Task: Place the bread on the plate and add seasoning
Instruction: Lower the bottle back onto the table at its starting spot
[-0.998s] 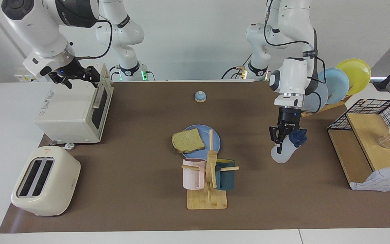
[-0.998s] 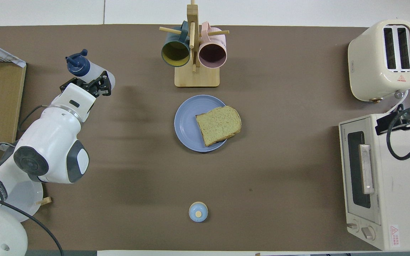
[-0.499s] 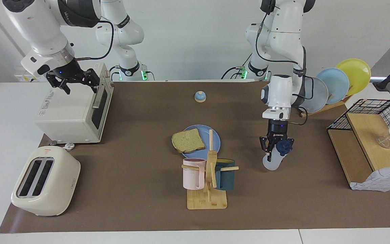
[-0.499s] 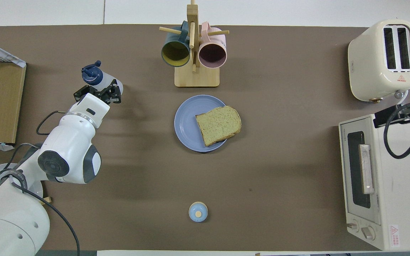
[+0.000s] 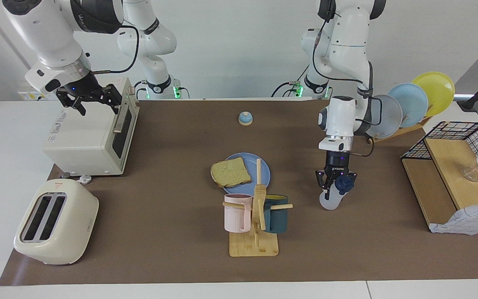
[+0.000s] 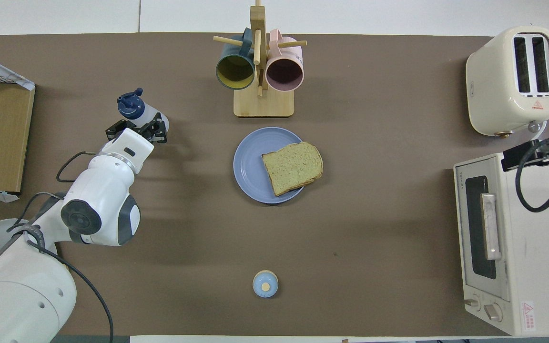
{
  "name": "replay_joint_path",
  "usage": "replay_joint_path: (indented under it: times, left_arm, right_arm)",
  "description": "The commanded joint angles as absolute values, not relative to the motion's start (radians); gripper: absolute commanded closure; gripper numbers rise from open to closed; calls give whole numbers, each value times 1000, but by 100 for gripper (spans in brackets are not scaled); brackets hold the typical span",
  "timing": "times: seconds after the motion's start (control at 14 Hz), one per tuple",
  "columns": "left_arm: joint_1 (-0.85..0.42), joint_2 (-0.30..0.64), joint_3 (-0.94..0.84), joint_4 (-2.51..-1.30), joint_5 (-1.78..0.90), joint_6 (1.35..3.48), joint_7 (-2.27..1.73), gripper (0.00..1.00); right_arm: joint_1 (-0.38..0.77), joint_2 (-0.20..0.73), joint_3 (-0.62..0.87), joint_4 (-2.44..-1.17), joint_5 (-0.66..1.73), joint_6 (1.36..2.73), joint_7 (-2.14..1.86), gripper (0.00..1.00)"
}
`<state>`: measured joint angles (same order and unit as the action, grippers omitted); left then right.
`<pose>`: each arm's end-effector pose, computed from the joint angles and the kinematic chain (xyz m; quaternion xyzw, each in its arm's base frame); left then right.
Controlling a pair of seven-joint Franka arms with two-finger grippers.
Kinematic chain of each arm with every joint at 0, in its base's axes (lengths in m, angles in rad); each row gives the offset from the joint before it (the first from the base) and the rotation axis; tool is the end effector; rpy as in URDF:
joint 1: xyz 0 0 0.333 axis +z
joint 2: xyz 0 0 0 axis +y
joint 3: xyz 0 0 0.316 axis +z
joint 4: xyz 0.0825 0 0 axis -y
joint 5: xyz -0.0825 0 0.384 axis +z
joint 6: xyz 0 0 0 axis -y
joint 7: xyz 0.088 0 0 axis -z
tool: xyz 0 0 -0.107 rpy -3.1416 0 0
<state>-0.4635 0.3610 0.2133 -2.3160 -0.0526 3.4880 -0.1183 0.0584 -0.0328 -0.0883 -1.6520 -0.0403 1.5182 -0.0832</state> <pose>0.5557 -0.1400 0.2881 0.9149 -0.0552 0.3974 0.0436 0.5360 -0.0213 0.6000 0.9982 0.0267 -0.0515 0.0158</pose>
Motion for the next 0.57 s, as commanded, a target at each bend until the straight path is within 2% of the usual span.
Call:
replay_joint_path:
  times: [0.0, 0.14, 0.21, 0.29, 0.36, 0.5]
  left_arm:
    - [-472, 382, 222, -2306, -51, 3505, -112, 100]
    - [-472, 387, 222, -2306, -35, 3505, -112, 100]
    - [-472, 387, 222, -2306, -35, 3505, -112, 93]
    - [-471, 387, 222, -2306, -37, 3505, -112, 54]
    - [-471, 385, 222, -2306, -35, 3505, -113, 1]
    - [-466, 385, 222, -2306, -37, 3505, -114, 0]
  right_arm:
    - [49, -41, -84, -1664, -37, 1525, -100, 0]
    - [48, -43, -84, -1664, -37, 1525, -100, 0]
    - [48, -43, -84, -1664, -37, 1525, -100, 0]
    - [48, -41, -84, -1664, -37, 1525, -100, 0]
    - [49, -43, -84, -1664, -37, 1525, -98, 0]
    - [49, -43, -84, -1664, -37, 1525, -100, 0]
